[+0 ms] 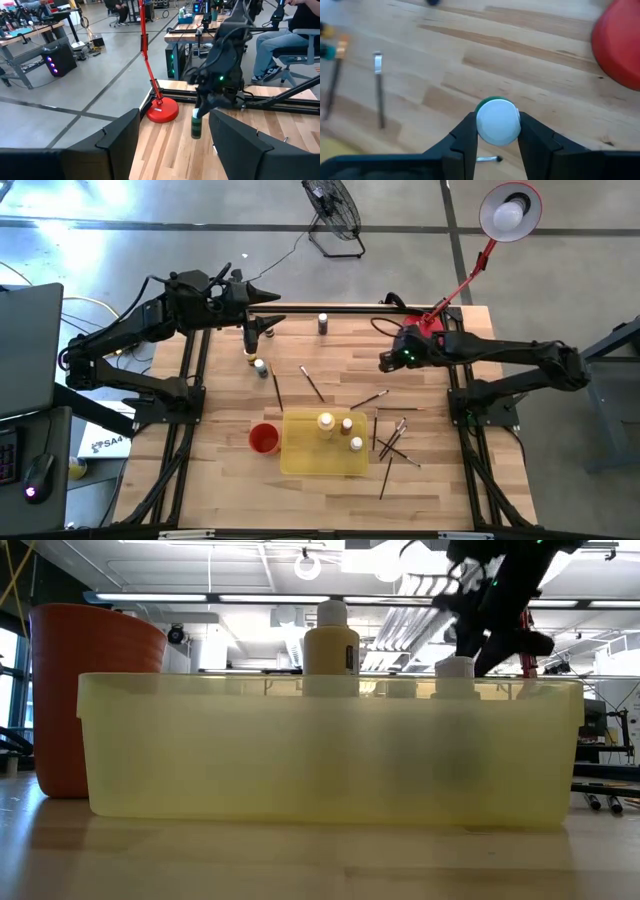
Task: Pick & Place Paint Supplies
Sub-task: Put the green paint bottle into the yellow bin
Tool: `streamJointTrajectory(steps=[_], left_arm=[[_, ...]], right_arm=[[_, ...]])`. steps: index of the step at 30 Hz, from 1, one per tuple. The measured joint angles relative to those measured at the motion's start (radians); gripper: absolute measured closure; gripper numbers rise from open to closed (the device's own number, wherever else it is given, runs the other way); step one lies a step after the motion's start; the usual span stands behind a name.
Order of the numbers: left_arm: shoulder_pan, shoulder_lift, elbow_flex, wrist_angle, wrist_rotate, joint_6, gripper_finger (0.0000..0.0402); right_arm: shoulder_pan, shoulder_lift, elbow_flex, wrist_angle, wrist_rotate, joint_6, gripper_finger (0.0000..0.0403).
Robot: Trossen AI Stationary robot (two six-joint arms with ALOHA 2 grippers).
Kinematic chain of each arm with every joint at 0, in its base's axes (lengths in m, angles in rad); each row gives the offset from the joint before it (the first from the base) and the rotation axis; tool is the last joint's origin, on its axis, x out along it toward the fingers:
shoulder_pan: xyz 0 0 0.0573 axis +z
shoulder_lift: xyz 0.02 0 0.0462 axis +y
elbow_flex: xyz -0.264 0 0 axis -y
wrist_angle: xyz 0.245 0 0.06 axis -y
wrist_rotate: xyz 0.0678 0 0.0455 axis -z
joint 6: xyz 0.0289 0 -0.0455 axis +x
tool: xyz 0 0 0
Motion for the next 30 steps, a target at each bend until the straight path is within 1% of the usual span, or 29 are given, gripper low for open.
streamJointTrajectory(steps=[4,8,14,20,30], left_arm=[[0.000,0.000,0.000,0.000,0.000,0.000,0.0170],[0.000,0.000,0.000,0.000,0.000,0.000,0.0170],[0.000,0.000,0.000,0.000,0.000,0.000,0.0170],[0.000,0.000,0.000,0.000,0.000,0.000,0.0170],[0.000,0.000,0.000,0.000,0.000,0.000,0.0170]], right_arm=[[0.052,-0.063,0.022,-0.002,-0.017,0.000,0.0296],[0.109,-0.096,0.082,0.001,-0.017,-0.004,0.0296],[0.204,-0.101,0.197,0.000,-0.017,-0.036,0.0296],[0.329,-0.100,0.268,-0.006,-0.018,-0.035,0.0296],[0.538,-0.097,0.320,0.018,-0.009,0.017,0.0296]])
